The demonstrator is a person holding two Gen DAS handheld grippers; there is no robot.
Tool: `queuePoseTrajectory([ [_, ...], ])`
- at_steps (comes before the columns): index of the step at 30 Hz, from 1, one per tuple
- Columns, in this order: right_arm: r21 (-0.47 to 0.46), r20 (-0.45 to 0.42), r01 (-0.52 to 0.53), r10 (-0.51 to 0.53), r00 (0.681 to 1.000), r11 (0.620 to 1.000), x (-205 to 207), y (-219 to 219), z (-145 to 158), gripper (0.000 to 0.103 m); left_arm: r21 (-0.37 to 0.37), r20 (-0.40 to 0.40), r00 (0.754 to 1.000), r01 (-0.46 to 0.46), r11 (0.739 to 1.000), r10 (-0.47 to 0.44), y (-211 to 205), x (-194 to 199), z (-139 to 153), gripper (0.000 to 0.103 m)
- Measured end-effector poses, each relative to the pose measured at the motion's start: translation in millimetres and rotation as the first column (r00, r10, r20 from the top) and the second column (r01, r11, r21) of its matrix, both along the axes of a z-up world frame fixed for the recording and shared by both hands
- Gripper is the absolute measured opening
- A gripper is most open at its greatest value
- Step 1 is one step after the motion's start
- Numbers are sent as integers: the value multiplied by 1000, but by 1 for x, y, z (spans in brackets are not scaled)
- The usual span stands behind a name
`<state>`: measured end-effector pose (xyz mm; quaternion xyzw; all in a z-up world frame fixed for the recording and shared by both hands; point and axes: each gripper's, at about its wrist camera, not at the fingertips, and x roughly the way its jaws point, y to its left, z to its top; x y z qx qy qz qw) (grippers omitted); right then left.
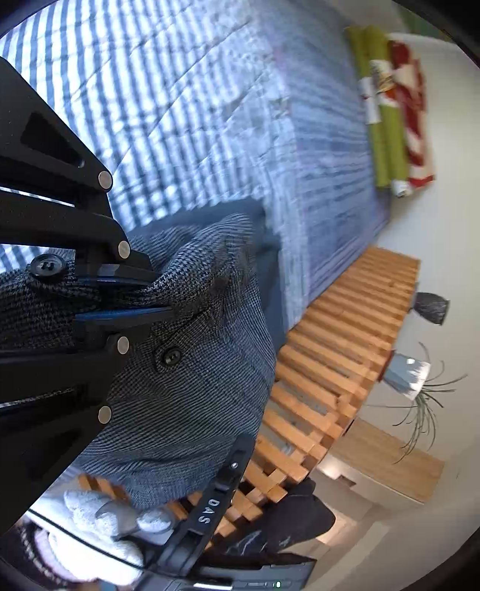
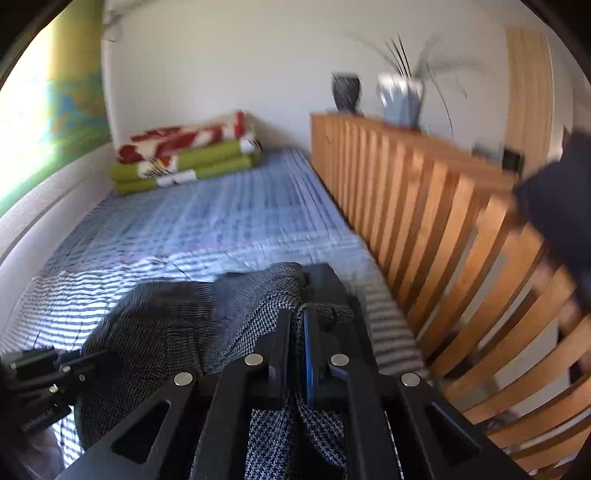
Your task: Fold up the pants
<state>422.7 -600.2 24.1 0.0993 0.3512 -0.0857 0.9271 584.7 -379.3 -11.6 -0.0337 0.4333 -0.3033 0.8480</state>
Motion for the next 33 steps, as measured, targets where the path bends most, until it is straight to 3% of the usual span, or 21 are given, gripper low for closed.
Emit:
queuePoseTrajectory([
  [2, 58, 17, -26, 25, 1000, 998, -4, -10, -5, 6, 33, 31, 999, 31, 999, -32, -3, -3, -8, 11],
  [4, 38, 25, -35, 34, 999, 999, -12, -12, -5, 6, -3, 29, 999, 46, 999, -46, 1, -5, -12, 11],
  [8, 103, 9, -43, 43, 999, 994, -30, -18, -11, 6, -76, -10, 999, 31, 997, -32, 19, -17, -15, 9],
  [12, 175, 27, -58, 54, 998, 983, -67, -19, -15, 6, -153, 3, 998, 63, 986, -64, 60, -87, -5, 8],
  [16, 161, 30, -81, 78, 997, 984, -124, 12, -12, 6, -174, -1, 995, 99, 980, -100, 92, -157, 8, 7],
  [20, 262, 38, -148, 143, 989, 954, -194, 48, -14, 5, -163, 18, 994, 107, 981, -105, 143, -232, 20, 7],
  [25, 464, -2, -123, 140, 990, 877, -274, 76, -49, 5, -169, -123, 989, 57, 984, -79, 222, -311, 0, 7],
  [27, 504, -61, -100, 151, 987, 858, -301, 89, -77, 5, -162, -222, 973, 29, 986, -65, 243, -335, -31, 8],
  [29, 470, -158, -97, 191, 969, 877, -313, 106, -105, 9, -38, -257, 966, 31, 999, -40, 250, -354, -66, 10],
  [31, 318, -257, -50, 137, 957, 947, -323, 118, -121, 13, -20, -327, 944, 32, 999, -37, 262, -361, -96, 18],
  [33, 286, -263, -26, 105, 959, 958, -331, 115, -122, 20, -4, -302, 953, -2, 1000, 0, 274, -365, -99, 28],
])
